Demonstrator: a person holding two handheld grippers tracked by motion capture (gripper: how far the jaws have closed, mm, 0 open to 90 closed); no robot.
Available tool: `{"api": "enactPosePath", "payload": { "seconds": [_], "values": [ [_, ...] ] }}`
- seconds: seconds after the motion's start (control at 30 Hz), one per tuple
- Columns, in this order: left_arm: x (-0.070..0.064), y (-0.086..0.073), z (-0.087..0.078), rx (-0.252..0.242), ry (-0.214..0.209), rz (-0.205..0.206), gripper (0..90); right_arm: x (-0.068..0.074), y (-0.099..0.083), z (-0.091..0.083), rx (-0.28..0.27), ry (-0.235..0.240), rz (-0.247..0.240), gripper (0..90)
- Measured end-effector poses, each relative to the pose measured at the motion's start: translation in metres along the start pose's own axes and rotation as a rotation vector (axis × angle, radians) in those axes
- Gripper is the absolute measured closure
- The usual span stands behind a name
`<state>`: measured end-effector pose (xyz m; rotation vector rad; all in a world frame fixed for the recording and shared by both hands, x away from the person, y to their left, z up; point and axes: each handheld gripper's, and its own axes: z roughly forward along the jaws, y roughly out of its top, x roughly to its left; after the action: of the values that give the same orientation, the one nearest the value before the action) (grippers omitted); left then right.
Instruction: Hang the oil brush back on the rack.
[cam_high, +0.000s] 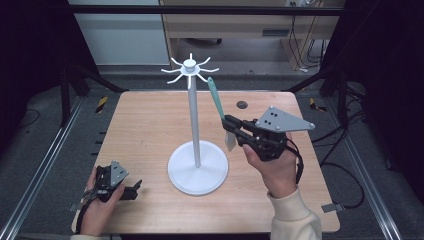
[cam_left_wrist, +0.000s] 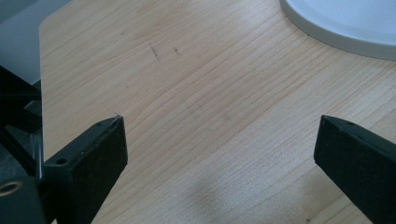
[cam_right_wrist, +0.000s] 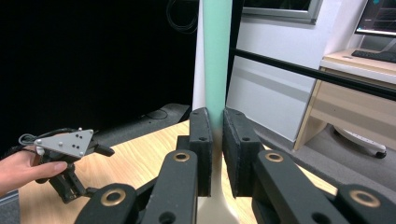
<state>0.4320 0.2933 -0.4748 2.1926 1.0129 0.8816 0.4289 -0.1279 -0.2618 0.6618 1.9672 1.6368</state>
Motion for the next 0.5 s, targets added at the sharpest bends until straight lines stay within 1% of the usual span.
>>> {"api": "enactPosePath", "payload": {
  "seconds": [0.1, 0.5],
  "values": [
    [0.000, 0.000, 0.000, -0.001, 0.001, 0.001, 2.3, 0.000, 0.000, 0.003, 0.011, -0.001, 0.001, 82.5],
    [0.000, 0.000, 0.000, 0.000, 0.001, 0.002, 2.3, 0.000, 0.001, 0.018, 0.011, 0.012, 0.016, 82.5]
  ]
}}
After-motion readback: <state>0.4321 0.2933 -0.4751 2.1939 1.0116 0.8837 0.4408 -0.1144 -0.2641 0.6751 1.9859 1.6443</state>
